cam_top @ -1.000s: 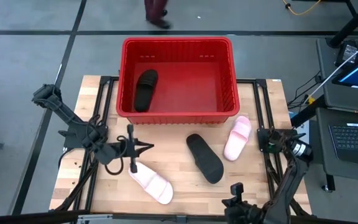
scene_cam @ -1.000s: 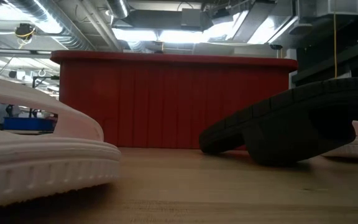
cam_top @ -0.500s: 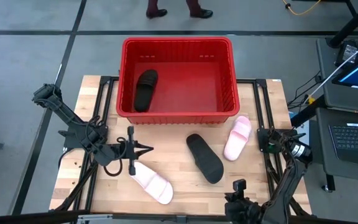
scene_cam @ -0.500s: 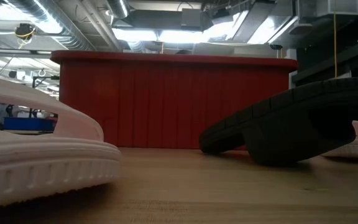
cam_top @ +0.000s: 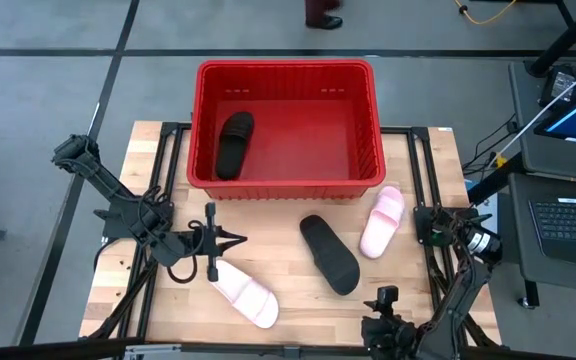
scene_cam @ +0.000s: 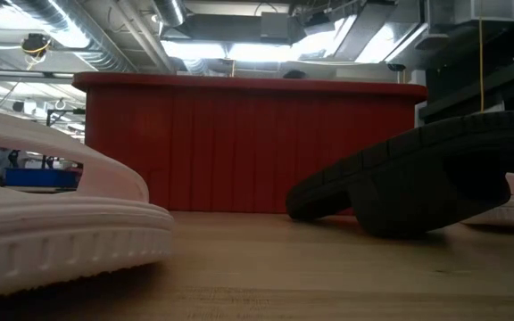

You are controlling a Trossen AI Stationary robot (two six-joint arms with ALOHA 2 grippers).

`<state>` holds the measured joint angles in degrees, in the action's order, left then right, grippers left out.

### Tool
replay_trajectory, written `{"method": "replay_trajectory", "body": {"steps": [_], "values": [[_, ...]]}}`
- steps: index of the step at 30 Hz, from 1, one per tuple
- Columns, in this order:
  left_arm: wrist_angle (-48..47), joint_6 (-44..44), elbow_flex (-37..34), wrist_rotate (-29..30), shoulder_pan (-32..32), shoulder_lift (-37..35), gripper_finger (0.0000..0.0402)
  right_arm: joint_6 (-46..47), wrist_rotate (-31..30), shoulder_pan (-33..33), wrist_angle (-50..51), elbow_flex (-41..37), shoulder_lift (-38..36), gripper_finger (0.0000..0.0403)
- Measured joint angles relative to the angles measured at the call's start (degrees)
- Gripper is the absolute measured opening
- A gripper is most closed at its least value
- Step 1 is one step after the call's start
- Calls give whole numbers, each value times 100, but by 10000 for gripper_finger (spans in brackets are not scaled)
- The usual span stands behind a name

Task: Pick and place slides into bin
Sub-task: Put the black slide into the red container

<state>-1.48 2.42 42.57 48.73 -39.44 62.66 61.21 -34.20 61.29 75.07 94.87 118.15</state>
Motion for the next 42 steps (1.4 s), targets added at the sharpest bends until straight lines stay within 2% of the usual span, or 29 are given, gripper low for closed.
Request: {"method": "replay_trajectory", "body": {"steps": [9, 18, 25, 30, 42], "values": [[-2, -17, 0, 0, 0, -1, 3, -37, 21, -52, -659, -4, 0, 186], [-2, 0, 0, 0, 0, 1, 5, -339, 1129, -411, -722, -4, 0, 185], [-2, 76, 0, 0, 0, -1, 3, -330, 1836, -571, -628, -4, 0, 152], [-2, 87, 0, 0, 0, 1, 5, -382, 1893, -567, -706, -4, 0, 136], [-2, 90, 0, 0, 0, -1, 7, -591, 1868, -603, -942, 127, 0, 137]]}}
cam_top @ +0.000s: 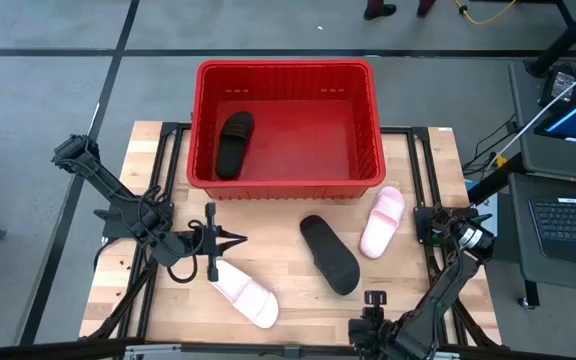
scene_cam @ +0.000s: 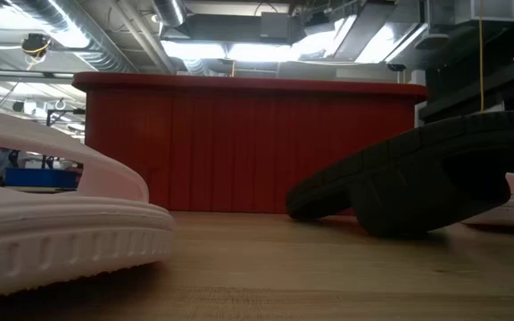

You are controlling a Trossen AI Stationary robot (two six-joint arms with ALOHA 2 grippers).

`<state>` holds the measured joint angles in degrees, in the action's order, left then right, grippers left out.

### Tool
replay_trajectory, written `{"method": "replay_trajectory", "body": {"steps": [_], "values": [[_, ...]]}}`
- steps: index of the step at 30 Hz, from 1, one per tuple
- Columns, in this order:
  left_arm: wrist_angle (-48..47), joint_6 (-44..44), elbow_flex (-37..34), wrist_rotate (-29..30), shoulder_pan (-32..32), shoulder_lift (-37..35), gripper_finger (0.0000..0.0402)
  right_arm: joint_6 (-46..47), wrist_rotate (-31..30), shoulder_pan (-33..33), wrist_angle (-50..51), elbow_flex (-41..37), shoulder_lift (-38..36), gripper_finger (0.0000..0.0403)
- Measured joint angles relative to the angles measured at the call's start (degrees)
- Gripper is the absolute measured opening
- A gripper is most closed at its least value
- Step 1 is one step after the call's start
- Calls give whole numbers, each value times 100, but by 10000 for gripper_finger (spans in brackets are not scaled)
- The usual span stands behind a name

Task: Pick and place slides into bin
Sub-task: Put the black slide into the red container

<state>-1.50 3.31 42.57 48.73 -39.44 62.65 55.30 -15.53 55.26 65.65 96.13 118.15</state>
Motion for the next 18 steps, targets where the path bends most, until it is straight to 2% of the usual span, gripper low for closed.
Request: {"method": "replay_trajectory", "body": {"steps": [9, 14, 18], "values": [[-1, 50, 0, 0, 0, 0, 2, 478, -631, 287, 479, 664, -7, 138], [0, 61, 0, 0, 0, 0, 4, 702, -638, 348, 536, 760, 151, 134], [-1, 59, 0, 0, 0, 1, 7, 592, -322, 348, 1108, 1464, 658, 125]]}}
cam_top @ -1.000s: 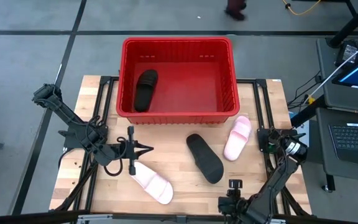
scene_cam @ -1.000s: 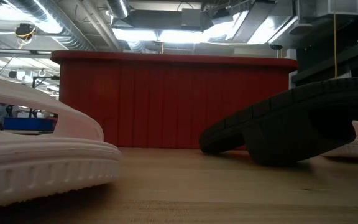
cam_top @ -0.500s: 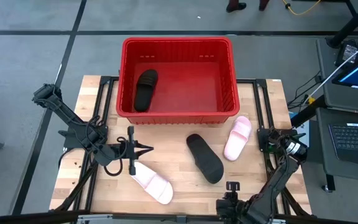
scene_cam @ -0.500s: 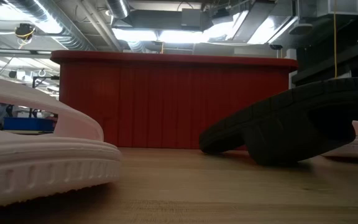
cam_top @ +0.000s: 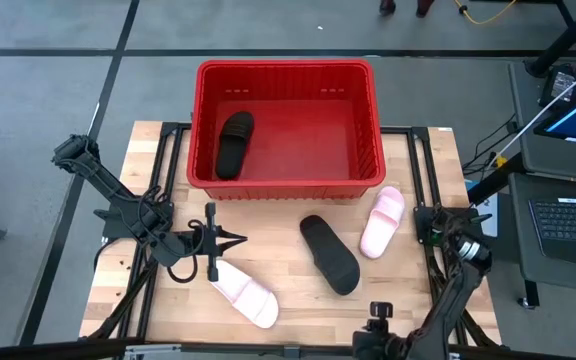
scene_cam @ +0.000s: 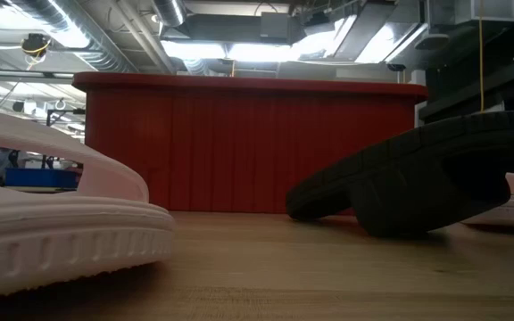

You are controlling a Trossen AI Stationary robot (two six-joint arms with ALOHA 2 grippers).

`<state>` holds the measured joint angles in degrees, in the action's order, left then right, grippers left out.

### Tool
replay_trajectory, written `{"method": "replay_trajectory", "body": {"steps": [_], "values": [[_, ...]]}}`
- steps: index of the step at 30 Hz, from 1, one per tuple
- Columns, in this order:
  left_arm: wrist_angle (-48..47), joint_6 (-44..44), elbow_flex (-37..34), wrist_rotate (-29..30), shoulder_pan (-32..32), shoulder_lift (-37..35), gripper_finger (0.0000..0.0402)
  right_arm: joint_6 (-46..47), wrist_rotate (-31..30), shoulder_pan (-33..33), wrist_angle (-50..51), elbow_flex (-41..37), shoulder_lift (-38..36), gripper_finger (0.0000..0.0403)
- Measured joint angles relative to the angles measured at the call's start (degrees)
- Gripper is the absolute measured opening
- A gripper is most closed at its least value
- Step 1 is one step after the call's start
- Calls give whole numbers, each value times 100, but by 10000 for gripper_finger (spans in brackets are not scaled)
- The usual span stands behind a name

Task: Pick and place slides into bin
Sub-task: Put the black slide into the red container

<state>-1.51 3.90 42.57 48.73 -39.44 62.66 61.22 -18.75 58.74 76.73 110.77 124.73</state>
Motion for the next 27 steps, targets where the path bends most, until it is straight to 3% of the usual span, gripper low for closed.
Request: {"method": "replay_trajectory", "body": {"steps": [4, 7, 10, 27], "values": [[-1, 0, 0, 0, 0, -1, 5, 3, -26, 37, 1138, 1214, 656, 117], [-4, -2, 0, -2, 0, -1, 2, -76, -649, 152, 1293, 1722, 991, 116], [-3, -2, 0, 0, 0, 0, 2, -138, -1064, 218, 1296, 1806, 1171, 115], [-6, -4, 0, -539, 0, 1, 2, -1202, -1117, -203, 1235, 1804, 1285, 115]]}}
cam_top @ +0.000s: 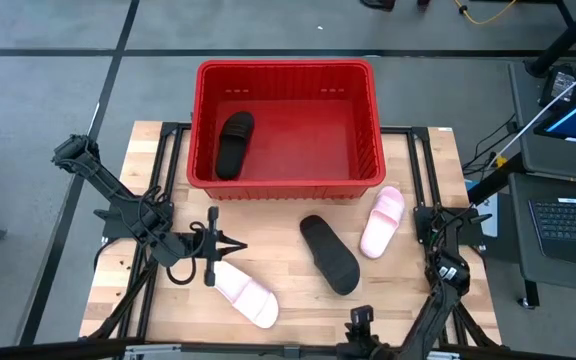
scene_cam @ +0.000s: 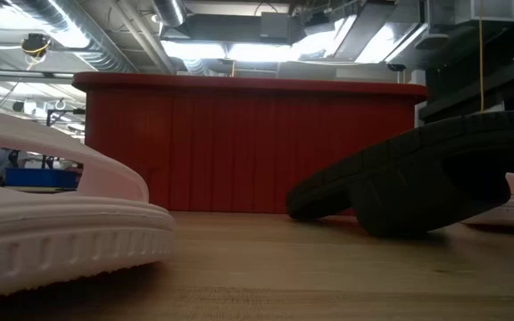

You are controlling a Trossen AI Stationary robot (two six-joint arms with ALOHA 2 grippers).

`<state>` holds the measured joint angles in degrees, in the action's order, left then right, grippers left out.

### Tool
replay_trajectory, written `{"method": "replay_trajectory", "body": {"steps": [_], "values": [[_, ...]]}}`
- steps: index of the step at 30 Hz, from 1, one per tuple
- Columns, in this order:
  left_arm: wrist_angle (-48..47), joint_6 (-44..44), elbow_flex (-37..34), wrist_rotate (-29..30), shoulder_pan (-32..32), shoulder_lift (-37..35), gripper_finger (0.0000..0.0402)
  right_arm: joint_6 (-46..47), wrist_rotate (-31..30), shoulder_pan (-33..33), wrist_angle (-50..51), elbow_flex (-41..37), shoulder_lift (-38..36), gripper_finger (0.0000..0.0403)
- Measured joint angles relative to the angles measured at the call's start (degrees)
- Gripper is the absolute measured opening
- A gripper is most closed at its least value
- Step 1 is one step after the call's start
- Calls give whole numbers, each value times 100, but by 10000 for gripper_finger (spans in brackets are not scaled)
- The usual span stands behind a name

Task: Pick and place slides into bin
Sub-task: Put the black slide into the red container

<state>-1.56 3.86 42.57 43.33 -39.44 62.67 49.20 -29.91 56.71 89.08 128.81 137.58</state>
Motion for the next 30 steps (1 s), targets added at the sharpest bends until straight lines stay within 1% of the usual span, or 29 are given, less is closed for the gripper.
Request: {"method": "replay_trajectory", "body": {"steps": [8, 11, 15, 19, 24, 27, 30], "values": [[0, -9, 0, 0, 0, -2, 7, 9, -68, -119, 89, -72, 0, 116], [-7, -10, 0, 0, 0, -2, 6, 90, -66, -116, 89, -267, 0, 126], [-36, -11, 0, 0, 0, -1, 8, 479, -63, -116, 90, -689, 0, 157], [-151, -11, 0, 0, 0, 0, 10, 955, -57, -116, 95, -1138, 0, 201], [-199, -5, 0, 0, 0, 0, 11, 1307, -50, -120, 98, -1351, 0, 257], [-199, -4, 0, 24, 0, -2, 12, 1485, -46, -147, 96, -1351, -23, 277], [-197, -7, 0, 28, 0, 0, 13, 1523, -49, -147, 96, -1351, -96, 281]]}}
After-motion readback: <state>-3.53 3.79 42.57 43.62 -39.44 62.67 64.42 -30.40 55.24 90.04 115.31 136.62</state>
